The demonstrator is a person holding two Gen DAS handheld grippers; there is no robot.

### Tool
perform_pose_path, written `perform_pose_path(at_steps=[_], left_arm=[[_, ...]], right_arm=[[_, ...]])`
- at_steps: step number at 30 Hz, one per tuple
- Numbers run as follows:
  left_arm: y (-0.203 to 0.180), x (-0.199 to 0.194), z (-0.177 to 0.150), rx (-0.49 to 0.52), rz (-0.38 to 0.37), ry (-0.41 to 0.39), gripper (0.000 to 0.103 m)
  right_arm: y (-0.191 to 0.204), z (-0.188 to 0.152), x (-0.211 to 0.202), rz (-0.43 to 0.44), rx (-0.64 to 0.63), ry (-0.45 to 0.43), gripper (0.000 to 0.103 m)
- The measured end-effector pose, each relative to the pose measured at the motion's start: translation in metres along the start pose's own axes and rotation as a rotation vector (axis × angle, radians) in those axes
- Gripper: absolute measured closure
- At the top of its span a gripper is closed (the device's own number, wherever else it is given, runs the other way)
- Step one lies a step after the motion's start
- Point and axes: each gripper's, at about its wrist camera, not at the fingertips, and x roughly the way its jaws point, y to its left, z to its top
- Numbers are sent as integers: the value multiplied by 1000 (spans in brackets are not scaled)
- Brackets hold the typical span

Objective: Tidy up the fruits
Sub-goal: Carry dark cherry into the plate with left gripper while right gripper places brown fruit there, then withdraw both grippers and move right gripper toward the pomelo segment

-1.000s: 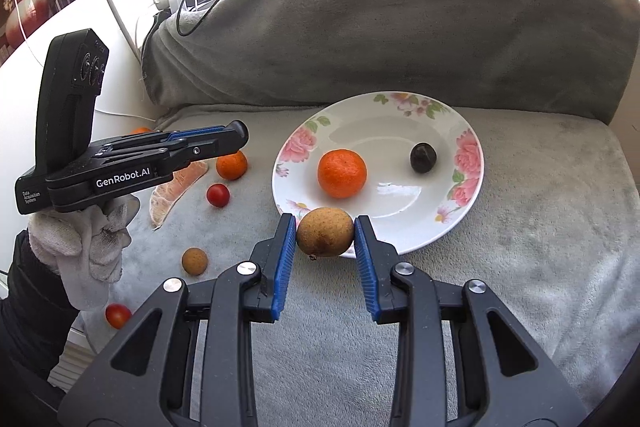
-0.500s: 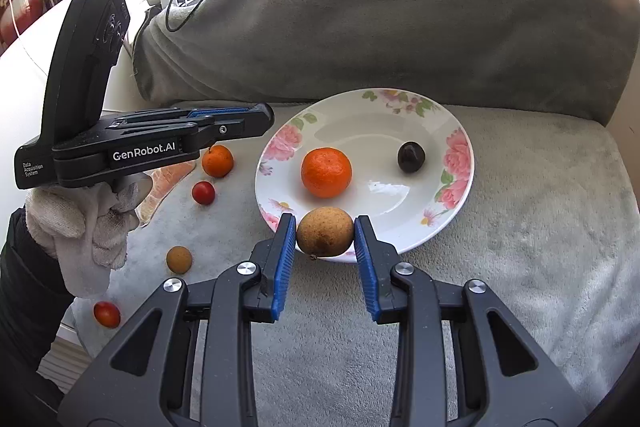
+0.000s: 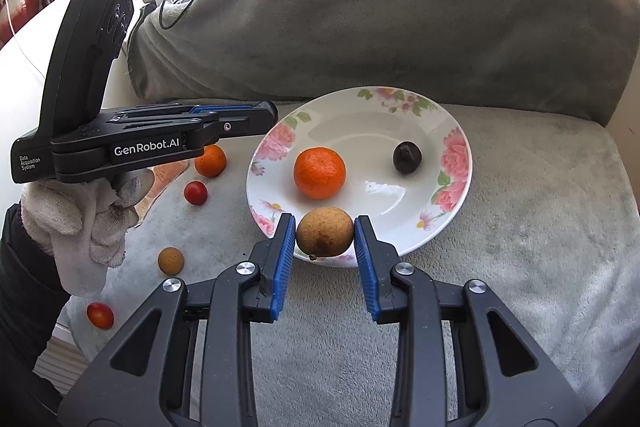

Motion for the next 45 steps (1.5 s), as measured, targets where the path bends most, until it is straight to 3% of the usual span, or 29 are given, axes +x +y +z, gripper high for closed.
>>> perform_pose_path(at_steps=[3,6,7,9,11,13,16,45], left_arm=[[0,0,1,-5,1,-3,73],[2,1,1,-13,1,-2,68],[2,0,1,-15,1,-3,59],[3,0,0,-18,1,-6,53],[3,-1,0,-24,-2,-9,49],[4,-2,0,-33,0,-17,35],[5,-4,1,-48,5,-17,25],[18,-46,-10,-93,-8,-62,25]], right_arm=[[0,0,0,-5,2,-2,67],[0,0,-2,-14,-1,-15,42],[0,1,-3,-17,-5,-20,41],[1,1,-4,-22,-13,-23,39],[1,2,-4,-28,-16,-24,31],[2,2,-4,-28,-21,-26,20],[6,1,-5,-40,-35,-29,15],[25,6,-16,-46,-57,-42,12]])
